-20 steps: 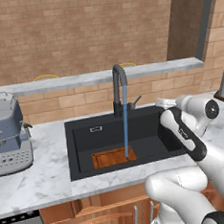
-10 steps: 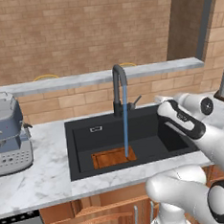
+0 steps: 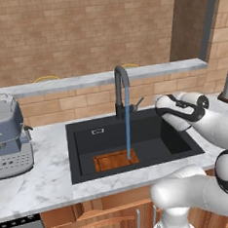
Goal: Turn on the sink faucet with hot water and rinse the cutting board for ten seconds, then turn off the faucet. Push the cutting board to reach the water if necessary.
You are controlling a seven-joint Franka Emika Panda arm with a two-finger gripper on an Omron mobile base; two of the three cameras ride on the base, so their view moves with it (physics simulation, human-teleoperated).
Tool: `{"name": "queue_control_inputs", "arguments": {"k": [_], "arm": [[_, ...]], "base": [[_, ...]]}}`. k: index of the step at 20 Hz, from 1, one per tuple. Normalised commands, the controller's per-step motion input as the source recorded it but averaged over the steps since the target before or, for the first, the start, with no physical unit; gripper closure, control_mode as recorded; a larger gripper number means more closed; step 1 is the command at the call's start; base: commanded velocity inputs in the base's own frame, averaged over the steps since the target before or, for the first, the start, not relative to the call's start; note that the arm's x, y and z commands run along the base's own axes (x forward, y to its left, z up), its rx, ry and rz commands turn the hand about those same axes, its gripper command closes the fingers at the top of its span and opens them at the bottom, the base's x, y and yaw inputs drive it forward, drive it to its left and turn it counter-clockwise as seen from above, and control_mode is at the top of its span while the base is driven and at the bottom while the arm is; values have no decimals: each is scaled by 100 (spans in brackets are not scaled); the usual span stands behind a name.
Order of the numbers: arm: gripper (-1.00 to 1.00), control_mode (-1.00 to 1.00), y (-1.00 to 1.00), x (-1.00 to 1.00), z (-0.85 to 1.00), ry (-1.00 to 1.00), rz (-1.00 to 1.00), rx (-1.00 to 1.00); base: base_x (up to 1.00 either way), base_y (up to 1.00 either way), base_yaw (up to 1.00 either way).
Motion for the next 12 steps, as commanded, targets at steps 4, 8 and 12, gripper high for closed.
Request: {"name": "queue_control_inputs", "arguments": {"k": [4, 8, 12], "arm": [[-100, -100, -1, 52, -19, 0, 0, 1], [-100, -100, 0, 44, -21, 0, 0, 0], [-100, -100, 0, 34, -16, 0, 0, 0]], "base": [[0, 0, 0], [0, 0, 0], [0, 0, 0]]}}
